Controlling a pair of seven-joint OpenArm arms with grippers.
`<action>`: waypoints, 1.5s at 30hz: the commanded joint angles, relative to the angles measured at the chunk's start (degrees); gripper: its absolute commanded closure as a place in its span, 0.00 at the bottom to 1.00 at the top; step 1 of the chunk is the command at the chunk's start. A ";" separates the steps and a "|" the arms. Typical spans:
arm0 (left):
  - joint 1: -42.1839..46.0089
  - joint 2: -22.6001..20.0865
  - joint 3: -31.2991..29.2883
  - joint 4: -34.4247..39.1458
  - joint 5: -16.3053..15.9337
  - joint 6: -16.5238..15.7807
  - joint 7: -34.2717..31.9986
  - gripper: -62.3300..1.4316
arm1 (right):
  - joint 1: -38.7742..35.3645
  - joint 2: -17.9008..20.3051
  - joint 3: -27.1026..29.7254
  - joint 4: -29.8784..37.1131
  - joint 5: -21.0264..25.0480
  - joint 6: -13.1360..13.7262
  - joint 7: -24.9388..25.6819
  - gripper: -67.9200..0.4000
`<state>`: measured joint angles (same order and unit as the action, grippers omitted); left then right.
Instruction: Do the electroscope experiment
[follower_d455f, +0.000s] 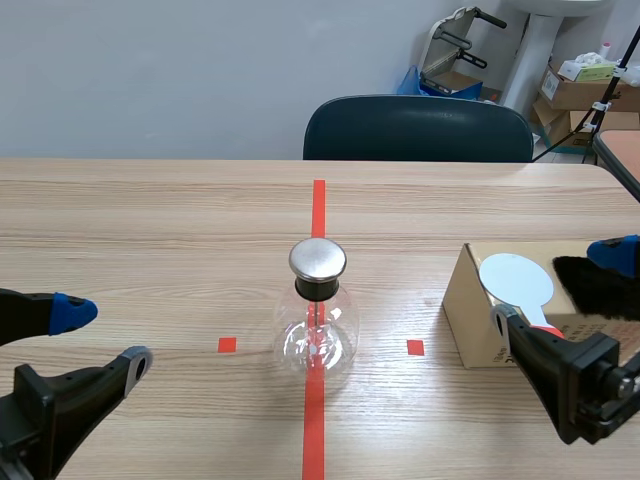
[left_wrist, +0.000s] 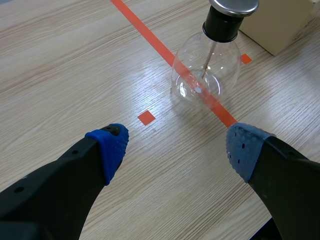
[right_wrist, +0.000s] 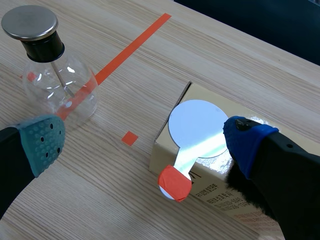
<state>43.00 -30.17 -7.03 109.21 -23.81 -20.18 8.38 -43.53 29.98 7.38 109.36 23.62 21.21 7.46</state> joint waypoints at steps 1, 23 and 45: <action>0.13 0.00 -0.07 0.35 -0.35 -0.11 -0.81 0.29 | 0.52 -0.02 -0.31 1.05 0.63 -0.17 0.98 0.00; 0.13 0.00 -0.07 0.35 -0.35 -0.11 -0.83 0.29 | 0.50 0.00 -0.31 1.05 -0.70 0.07 1.77 0.00; 0.13 -8.92 6.49 0.35 -4.42 -0.61 -6.19 0.29 | -11.78 -8.22 -2.99 2.16 -81.11 -21.68 19.65 0.00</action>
<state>43.00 -38.70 -0.73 109.21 -27.66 -20.67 3.64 -56.10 22.04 4.60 112.84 -58.06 0.43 27.35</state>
